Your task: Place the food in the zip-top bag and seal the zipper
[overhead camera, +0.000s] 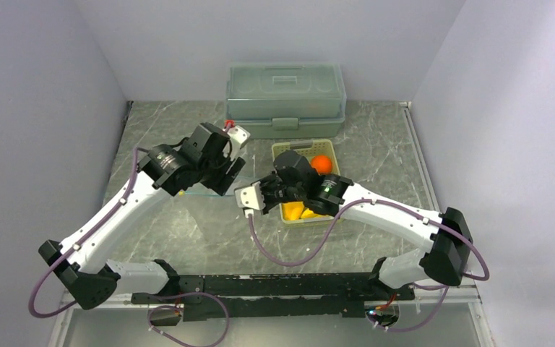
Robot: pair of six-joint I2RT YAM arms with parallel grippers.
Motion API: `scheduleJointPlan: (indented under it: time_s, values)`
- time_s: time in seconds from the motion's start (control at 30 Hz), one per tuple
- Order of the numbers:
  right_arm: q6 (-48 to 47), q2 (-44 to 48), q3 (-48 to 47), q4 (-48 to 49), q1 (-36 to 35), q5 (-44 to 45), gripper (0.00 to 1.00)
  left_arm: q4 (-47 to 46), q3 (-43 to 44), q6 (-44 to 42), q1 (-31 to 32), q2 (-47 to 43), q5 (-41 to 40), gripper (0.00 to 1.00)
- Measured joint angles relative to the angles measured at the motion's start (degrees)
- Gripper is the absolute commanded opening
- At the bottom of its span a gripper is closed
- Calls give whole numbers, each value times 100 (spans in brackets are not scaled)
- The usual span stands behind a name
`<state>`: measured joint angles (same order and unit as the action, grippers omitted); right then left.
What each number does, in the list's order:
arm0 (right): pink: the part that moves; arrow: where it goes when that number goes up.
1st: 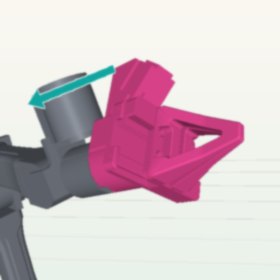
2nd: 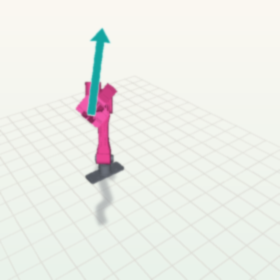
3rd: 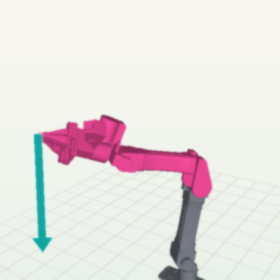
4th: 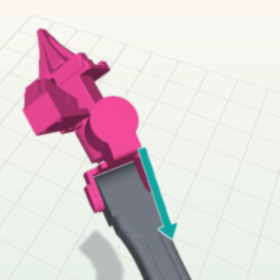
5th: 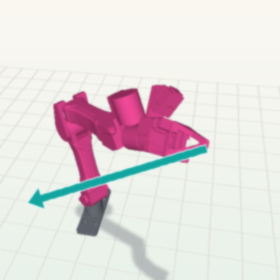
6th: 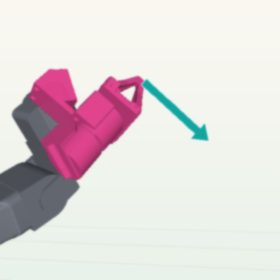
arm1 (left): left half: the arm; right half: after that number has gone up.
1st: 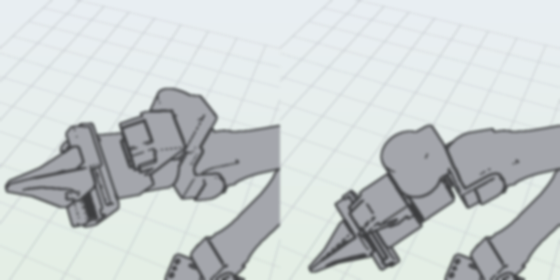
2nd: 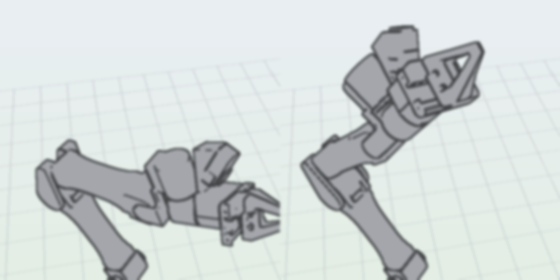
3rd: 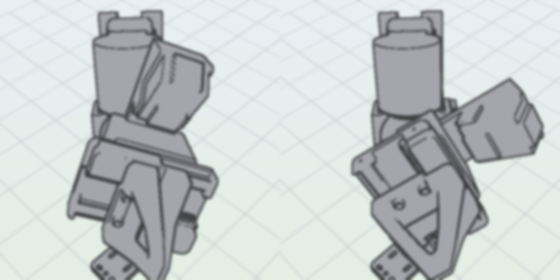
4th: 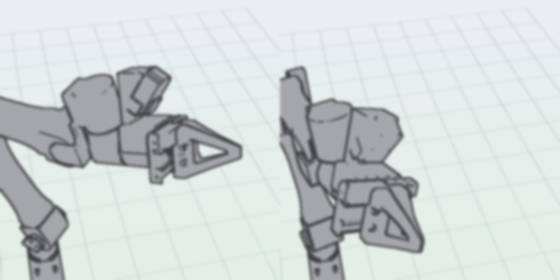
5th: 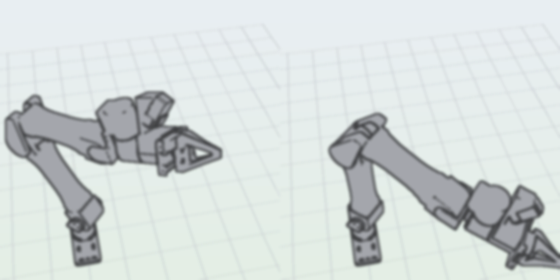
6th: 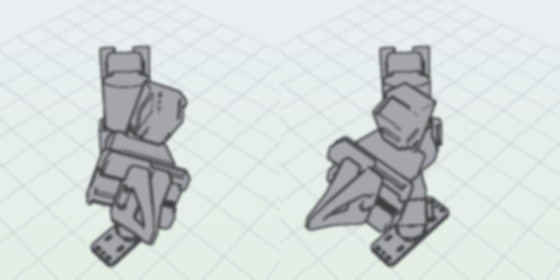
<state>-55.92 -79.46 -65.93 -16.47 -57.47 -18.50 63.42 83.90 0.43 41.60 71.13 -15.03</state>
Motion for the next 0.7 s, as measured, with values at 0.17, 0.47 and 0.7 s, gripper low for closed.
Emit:
scheduleJointPlan:
  time_s: [0.17,0.47,0.7]
  values:
    - [17,87,155,79,0,11,0,37,-7,0,7,197,280,78]
    - [39,236,212,164,0,22,0,175,-33,72,11,411,667,72]
    - [46,334,297,212,0,26,0,210,-44,96,11,564,647,49]
